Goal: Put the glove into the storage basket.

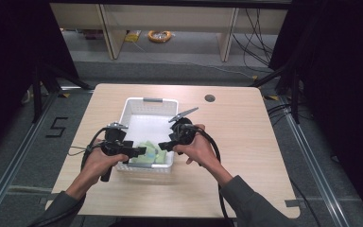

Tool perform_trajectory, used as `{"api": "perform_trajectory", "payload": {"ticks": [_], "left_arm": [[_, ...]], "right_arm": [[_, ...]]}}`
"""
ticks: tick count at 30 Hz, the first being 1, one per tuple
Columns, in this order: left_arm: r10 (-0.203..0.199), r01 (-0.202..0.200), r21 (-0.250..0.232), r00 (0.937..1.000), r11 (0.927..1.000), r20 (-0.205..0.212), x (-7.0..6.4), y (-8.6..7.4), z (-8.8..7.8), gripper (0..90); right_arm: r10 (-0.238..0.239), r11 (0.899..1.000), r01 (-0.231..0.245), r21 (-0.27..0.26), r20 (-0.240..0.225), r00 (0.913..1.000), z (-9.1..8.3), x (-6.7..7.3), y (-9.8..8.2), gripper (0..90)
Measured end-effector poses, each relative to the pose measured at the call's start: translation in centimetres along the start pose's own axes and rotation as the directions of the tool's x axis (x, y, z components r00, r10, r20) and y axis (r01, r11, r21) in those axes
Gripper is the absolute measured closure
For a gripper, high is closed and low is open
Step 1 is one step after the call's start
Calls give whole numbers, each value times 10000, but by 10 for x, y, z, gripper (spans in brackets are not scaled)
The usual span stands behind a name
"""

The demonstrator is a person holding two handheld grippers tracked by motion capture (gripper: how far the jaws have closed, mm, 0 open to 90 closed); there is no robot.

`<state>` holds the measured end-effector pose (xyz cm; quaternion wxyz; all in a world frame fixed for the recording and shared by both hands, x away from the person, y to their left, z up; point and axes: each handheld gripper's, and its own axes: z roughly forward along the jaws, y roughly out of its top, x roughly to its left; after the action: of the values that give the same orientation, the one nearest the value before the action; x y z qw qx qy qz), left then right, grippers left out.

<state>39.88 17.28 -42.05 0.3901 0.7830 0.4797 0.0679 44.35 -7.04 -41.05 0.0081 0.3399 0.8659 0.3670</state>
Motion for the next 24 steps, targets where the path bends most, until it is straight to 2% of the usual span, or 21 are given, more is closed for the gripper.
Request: {"api": "perform_trajectory", "payload": {"ticks": [2,3,4,5,7,9,10,11,12,13,14,15,16,18,19,20,21,22,24], "left_arm": [[164,-164,-163,9999,9997,22,-6,-2,-3,314],[217,-217,-163,9998,9996,26,-9,-3,-6,295],[239,-236,-216,9996,9995,150,-13,-4,-7,280],[289,-284,-318,9994,9991,169,-16,-6,-8,266],[444,-430,-372,9983,9984,367,-23,-9,-11,255],[436,-392,-686,9971,9969,630,-31,-13,-12,236],[587,-539,-716,9960,9960,675,-33,-14,-14,228],[589,-524,-976,9961,9938,650,-40,-17,-16,212],[589,-524,-976,9961,9938,650,-40,-17,-16,194],[737,-655,-1061,9945,9922,746,-47,-20,-17,178],[737,-655,-1061,9945,9922,746,-47,-20,-17,178],[687,-570,-1299,9938,9899,870,-53,-24,-16,177],[756,-637,-1286,9931,9897,900,-56,-27,-16,172],[760,-628,-1341,9925,9890,955,-59,-29,-15,171],[895,-766,-1358,9918,9878,917,-62,-32,-15,171],[947,-796,-1494,9908,9856,970,-68,-37,-14,171],[947,-796,-1494,9908,9856,970,-68,-37,-14,171],[970,-807,-1525,9899,9850,1031,-72,-41,-13,171],[1022,-840,-1556,9884,9842,1125,-73,-43,-13,170]], "right_arm": [[1,9996,2,-297,109,9999,-10,0,-5,389],[163,9995,-168,-251,-202,9997,-13,0,-7,385],[54,9992,-66,-399,-317,9995,-17,-2,-9,384],[197,9984,-221,-521,-464,9987,-25,-3,-15,381],[45,9980,-70,-628,-406,9992,-29,-5,-18,376],[120,9966,-151,-807,-397,9991,-37,-7,-24,370],[188,9955,-226,-915,-413,9990,-42,-9,-28,368],[307,9942,-350,-1018,-437,9986,-49,-11,-33,357],[307,9942,-350,-1018,-437,9986,-49,-11,-33,357],[289,9917,-339,-1241,-421,9987,-55,-15,-38,351],[289,9917,-339,-1241,-421,9987,-55,-15,-38,351],[451,9895,-509,-1351,-459,9979,-61,-16,-45,341],[348,9885,-389,-1460,-305,9989,-63,-18,-47,338],[453,9884,-493,-1436,-311,9985,-66,-19,-51,335],[460,9856,-512,-1610,-363,9983,-69,-22,-58,333],[549,9839,-591,-1689,-296,9981,-71,-22,-62,333],[590,9839,-615,-1676,-195,9981,-72,-22,-66,333],[393,9833,-398,-1774,-61,9992,-72,-24,-70,333],[568,9834,-580,-1717,-122,9983,-74,-23,-72,333]]}}
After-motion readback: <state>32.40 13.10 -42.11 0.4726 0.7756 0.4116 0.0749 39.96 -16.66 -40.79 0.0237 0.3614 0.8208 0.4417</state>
